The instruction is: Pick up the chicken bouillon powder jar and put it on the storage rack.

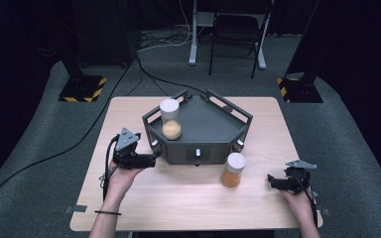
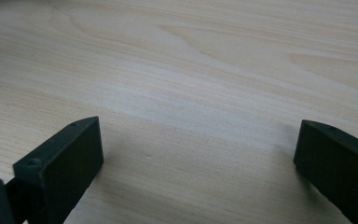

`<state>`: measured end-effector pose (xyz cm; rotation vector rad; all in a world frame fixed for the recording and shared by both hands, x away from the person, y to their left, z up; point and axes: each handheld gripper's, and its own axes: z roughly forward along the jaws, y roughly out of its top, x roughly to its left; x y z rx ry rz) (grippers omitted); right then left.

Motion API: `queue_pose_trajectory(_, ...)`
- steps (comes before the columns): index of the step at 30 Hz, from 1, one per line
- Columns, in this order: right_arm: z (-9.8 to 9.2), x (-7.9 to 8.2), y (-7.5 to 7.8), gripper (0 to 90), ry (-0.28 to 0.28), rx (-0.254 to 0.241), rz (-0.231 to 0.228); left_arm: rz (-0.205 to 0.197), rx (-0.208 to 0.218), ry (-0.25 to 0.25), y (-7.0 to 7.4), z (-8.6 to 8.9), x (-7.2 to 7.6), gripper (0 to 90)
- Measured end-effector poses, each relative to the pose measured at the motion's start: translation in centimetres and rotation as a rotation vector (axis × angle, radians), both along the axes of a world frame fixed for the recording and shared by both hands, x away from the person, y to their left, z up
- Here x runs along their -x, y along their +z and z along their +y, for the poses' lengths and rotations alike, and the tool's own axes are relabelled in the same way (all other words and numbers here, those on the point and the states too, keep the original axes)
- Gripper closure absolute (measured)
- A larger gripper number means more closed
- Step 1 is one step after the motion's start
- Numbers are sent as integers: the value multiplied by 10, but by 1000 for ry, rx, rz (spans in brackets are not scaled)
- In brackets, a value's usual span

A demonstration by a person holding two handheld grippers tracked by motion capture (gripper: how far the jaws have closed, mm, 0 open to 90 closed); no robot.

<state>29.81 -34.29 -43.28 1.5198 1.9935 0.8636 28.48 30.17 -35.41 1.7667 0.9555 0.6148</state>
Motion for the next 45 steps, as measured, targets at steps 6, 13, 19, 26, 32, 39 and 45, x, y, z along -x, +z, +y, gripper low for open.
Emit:
queue_pose_trajectory(6, 0, 0, 0, 3, 0, 0, 0, -19, -37, 8, -20, 9, 20, 42)
queue_pose_trajectory(13, 0, 0, 0, 3, 0, 0, 0, 12, -55, 52, -46, 16, 30, 50)
queue_pose_trajectory(19, 0, 0, 0, 3, 0, 0, 0, 76, -74, 72, -64, 21, 23, 50)
queue_pose_trajectory(26, 0, 0, 0, 3, 0, 0, 0, 160, -88, 91, -80, 27, 12, 55)
queue_pose_trajectory(32, 0, 0, 0, 3, 0, 0, 0, 229, -125, 96, -85, 25, 2, 56)
queue_pose_trajectory(39, 0, 0, 0, 3, 0, 0, 0, 281, -170, 83, -86, 17, -7, 57)
queue_pose_trajectory(45, 0, 0, 0, 3, 0, 0, 0, 298, -200, 84, -85, 12, -10, 56)
